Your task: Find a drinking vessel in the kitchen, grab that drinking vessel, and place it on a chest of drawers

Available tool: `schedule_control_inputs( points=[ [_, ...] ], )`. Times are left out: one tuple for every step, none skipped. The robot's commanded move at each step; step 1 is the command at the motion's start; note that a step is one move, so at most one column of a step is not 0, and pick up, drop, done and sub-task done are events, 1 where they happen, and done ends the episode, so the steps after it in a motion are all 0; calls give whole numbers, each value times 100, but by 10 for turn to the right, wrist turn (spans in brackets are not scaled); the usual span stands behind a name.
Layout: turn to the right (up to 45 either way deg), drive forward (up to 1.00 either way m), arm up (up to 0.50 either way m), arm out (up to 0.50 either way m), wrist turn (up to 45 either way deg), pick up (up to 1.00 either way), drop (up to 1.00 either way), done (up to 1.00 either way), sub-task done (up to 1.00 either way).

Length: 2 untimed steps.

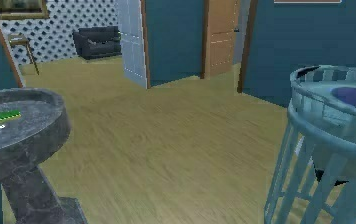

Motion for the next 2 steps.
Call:
schedule_control_inputs(
  points=[
    [0, 100, 0, 0, 0, 0, 0, 0, 0],
    [30, 0, 0, 0, 0, 0, 0, 0, 0]
  ],
)
